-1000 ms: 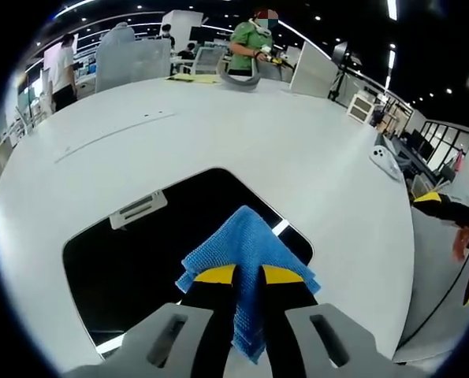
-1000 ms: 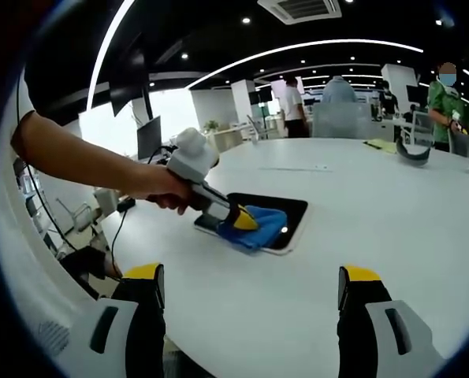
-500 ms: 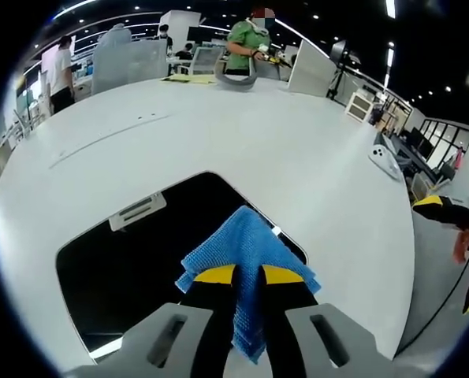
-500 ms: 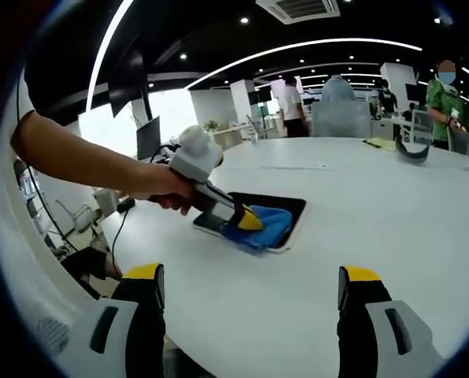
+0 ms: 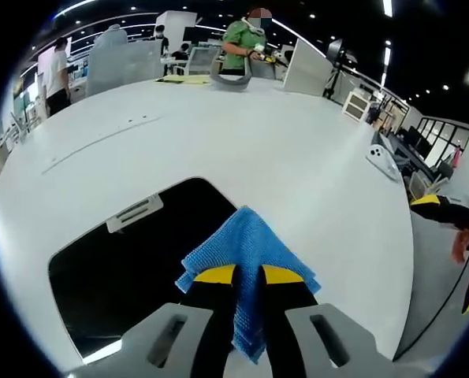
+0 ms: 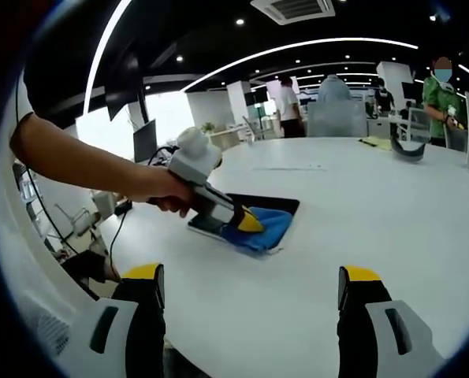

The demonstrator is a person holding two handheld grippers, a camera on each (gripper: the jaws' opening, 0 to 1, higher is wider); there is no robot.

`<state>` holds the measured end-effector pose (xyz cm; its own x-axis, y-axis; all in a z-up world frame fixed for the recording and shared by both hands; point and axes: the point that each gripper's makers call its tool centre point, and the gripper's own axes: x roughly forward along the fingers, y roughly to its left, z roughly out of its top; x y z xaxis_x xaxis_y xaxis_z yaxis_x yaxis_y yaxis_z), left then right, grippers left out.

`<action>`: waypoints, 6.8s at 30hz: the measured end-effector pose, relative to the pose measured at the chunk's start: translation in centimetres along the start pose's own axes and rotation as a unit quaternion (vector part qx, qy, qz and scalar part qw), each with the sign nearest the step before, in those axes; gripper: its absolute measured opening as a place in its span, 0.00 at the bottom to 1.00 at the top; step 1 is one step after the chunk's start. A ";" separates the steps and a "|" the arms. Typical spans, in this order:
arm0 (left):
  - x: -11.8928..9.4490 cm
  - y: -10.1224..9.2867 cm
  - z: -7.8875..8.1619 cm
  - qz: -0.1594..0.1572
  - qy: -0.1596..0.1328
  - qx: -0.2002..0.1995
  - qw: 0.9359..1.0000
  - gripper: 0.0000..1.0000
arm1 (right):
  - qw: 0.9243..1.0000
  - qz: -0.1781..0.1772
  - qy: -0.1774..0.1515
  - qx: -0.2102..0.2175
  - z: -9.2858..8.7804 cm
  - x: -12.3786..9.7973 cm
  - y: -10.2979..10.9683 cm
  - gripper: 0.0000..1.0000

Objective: Wipe the mirror surface with the cleaning cloth until all visible marks leave the cleaned area.

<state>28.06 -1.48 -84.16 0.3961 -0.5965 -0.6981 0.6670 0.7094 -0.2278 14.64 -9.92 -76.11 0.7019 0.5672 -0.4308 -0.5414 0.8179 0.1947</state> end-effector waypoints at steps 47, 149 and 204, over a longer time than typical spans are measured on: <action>0.4 -0.8 0.3 0.007 0.000 0.019 1.000 0.13 | 1.000 0.003 -0.003 -0.002 1.1 -0.4 -0.6 0.91; 2.0 3.2 3.1 0.073 0.020 0.046 0.996 0.18 | 0.998 0.032 0.030 -0.038 -0.2 0.2 0.7 0.92; 3.5 6.4 5.6 0.078 0.027 0.046 0.996 0.17 | 0.998 0.022 0.034 -0.038 0.2 0.7 -0.4 0.92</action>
<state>37.20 -1.10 -84.24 0.4663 -0.4590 -0.7562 0.6562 0.7528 -0.0523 15.44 -9.86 -76.33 0.6452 0.5927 -0.4821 -0.6062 0.7812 0.1491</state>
